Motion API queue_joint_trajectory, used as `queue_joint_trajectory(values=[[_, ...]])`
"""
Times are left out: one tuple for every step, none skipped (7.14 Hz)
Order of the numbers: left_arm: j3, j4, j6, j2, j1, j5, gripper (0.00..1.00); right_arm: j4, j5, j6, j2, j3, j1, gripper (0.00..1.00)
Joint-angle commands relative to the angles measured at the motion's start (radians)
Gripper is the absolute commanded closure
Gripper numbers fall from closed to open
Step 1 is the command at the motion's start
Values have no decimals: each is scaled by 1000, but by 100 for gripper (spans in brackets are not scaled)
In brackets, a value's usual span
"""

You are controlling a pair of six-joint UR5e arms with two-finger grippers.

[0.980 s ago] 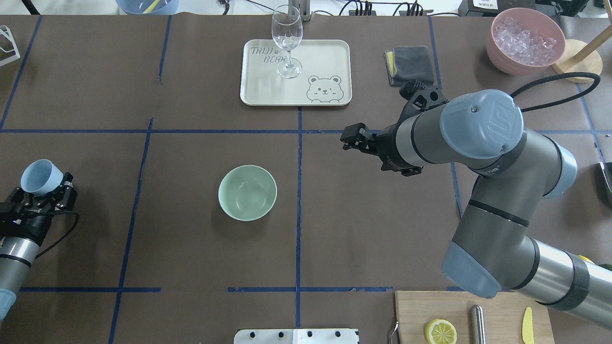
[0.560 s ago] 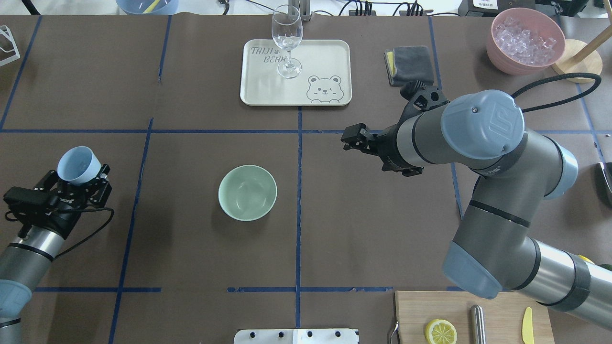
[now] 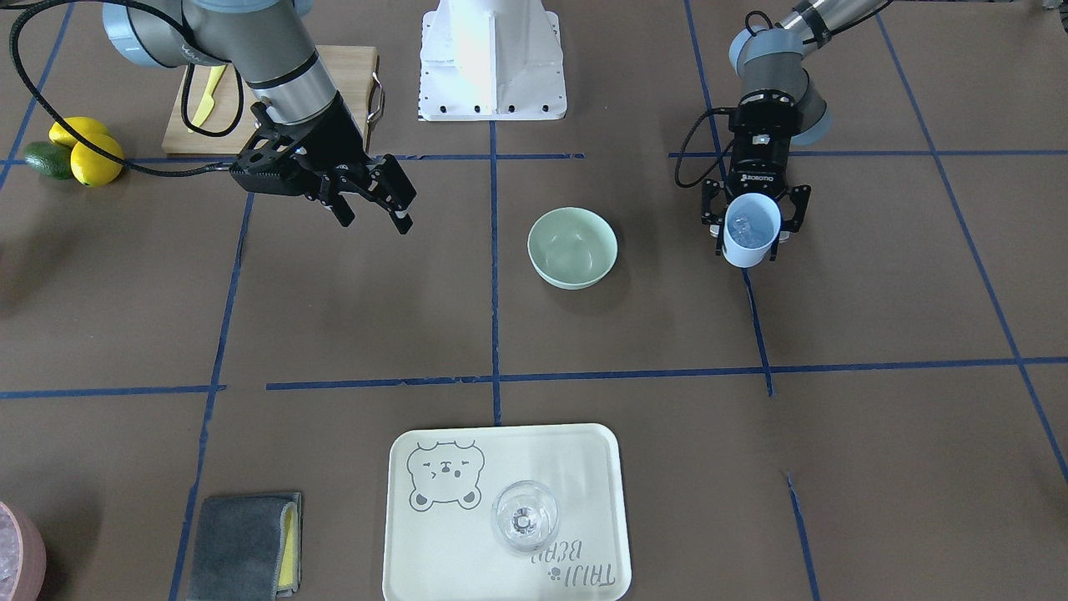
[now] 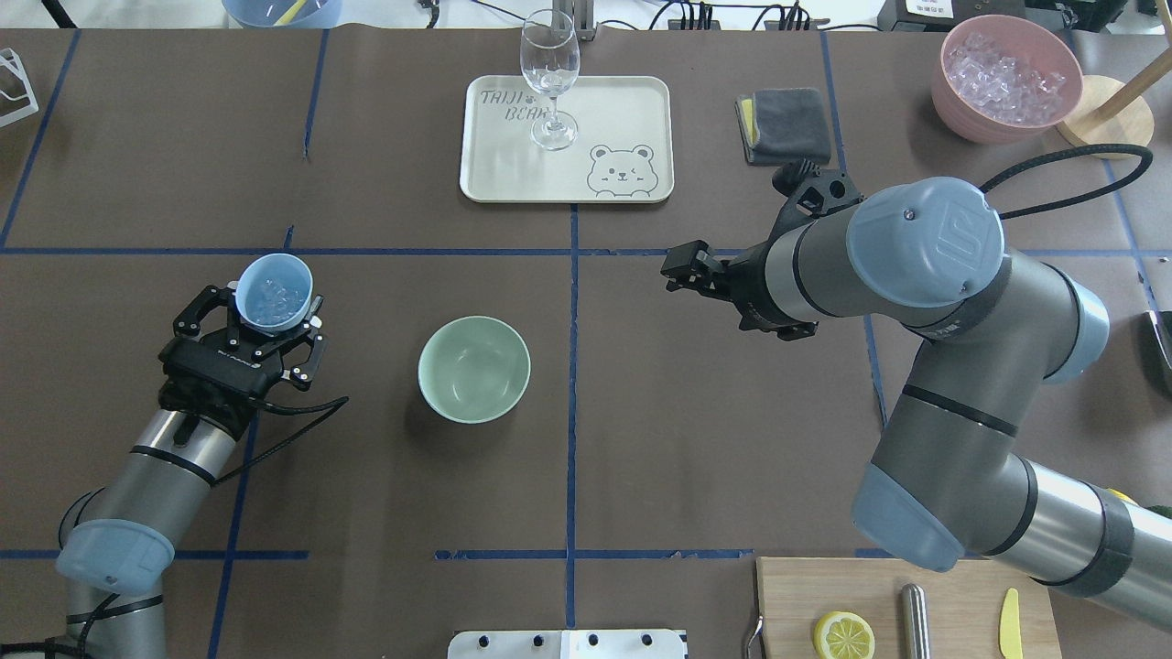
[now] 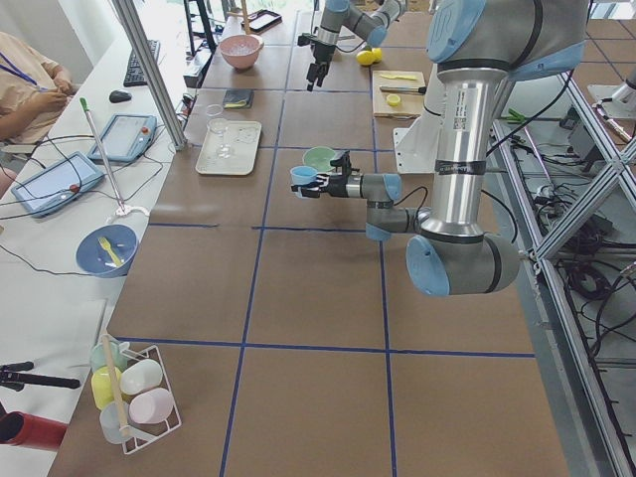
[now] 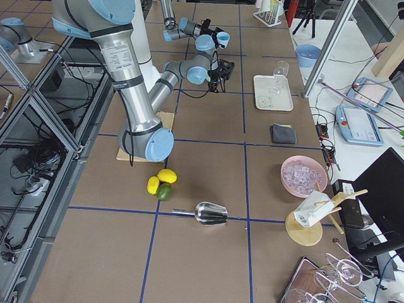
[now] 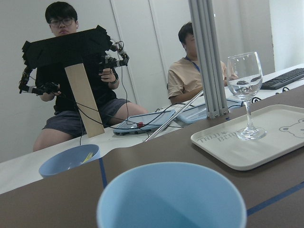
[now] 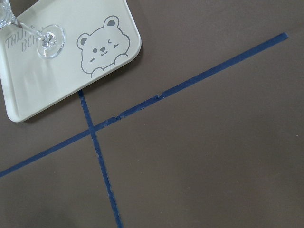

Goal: Pour ice into bowl

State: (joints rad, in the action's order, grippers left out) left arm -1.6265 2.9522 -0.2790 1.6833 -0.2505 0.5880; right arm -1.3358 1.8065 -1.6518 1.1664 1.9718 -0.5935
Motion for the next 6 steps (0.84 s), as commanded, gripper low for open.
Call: queue_joint_trajectory(values=[[-61, -171, 81, 30, 61, 9, 100, 0, 1, 0, 1, 1, -2, 0], [-53, -176, 81, 54, 72, 42, 100, 0, 1, -2, 2, -2, -2, 0], [-52, -203, 84, 59, 79, 53, 100, 0, 2, -5, 4, -1, -2, 0], [-49, -349, 90, 105, 82, 53, 100, 0, 2, -2, 9, -5, -2, 0], [-65, -489, 124, 125, 83, 55, 100, 0, 2, 0, 12, -5, 0, 0], [-70, -545, 220, 189, 83, 52, 100, 0, 2, 1, 12, -5, -2, 0]])
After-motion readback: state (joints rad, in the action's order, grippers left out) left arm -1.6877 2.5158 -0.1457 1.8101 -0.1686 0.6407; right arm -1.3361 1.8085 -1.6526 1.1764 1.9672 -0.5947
